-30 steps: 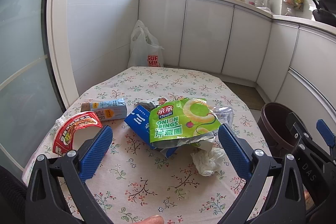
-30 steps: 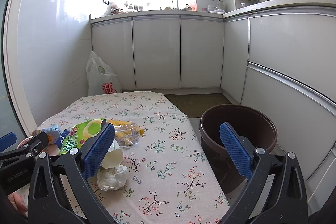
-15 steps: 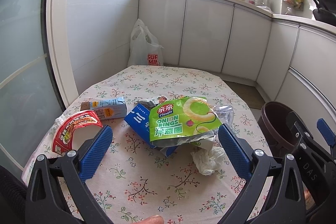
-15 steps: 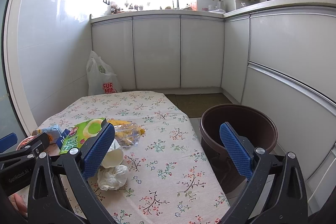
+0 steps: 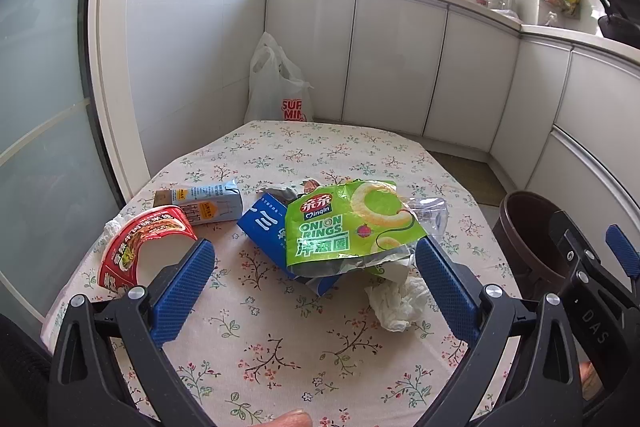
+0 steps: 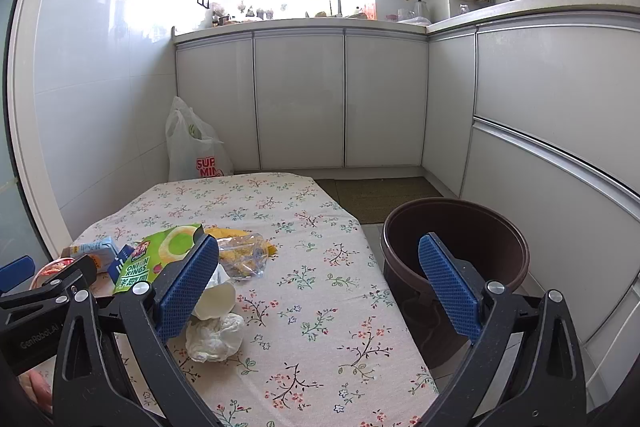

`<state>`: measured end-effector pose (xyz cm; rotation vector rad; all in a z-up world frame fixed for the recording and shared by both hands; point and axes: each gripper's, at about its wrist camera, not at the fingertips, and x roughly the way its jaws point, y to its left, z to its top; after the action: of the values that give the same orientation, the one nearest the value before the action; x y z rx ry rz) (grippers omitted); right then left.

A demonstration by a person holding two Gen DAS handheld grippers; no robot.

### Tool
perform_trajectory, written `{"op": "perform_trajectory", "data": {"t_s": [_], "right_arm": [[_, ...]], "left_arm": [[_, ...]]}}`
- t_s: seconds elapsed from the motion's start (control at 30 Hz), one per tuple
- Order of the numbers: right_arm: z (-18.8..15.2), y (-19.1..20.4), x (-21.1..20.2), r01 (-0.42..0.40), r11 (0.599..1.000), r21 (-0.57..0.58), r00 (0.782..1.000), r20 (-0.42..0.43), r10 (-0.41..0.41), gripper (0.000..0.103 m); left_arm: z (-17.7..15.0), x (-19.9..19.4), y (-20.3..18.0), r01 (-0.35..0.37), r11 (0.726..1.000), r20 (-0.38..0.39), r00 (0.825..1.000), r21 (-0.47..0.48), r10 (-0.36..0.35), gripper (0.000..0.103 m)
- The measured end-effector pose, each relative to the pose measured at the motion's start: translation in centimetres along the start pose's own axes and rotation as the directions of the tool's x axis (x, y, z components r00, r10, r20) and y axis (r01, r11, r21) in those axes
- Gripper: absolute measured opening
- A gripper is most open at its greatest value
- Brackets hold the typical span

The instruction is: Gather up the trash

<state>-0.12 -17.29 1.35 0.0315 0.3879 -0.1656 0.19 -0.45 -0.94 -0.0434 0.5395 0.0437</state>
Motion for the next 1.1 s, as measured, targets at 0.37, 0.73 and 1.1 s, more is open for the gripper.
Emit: {"op": "perform_trajectory", "data": {"t_s": [0.37,0.73,1.1], "right_arm": [[-0.2,-0.2,0.1,0.002,1.0,0.006,1.0,-0.014,-0.002,0.096],[-0.6,-1.1,6.6,-0.046,0.996,0.082,0.922,-0.38,0.074,0.096],[5.4,-1.3,11.6,-0.148,0.981,0.123,0.889,-0.418,0.187,0.096]], "left_arm": [[-0.3,0.3,0.2,0.004,1.0,-0.007,1.0,-0.012,-0.004,0.098],[-0.3,5.2,1.8,-0.026,0.999,-0.244,0.97,-0.021,0.02,0.097],[12.6,9.3,4.6,0.299,0.906,-0.25,0.892,-0.299,-0.377,0.097]]}}
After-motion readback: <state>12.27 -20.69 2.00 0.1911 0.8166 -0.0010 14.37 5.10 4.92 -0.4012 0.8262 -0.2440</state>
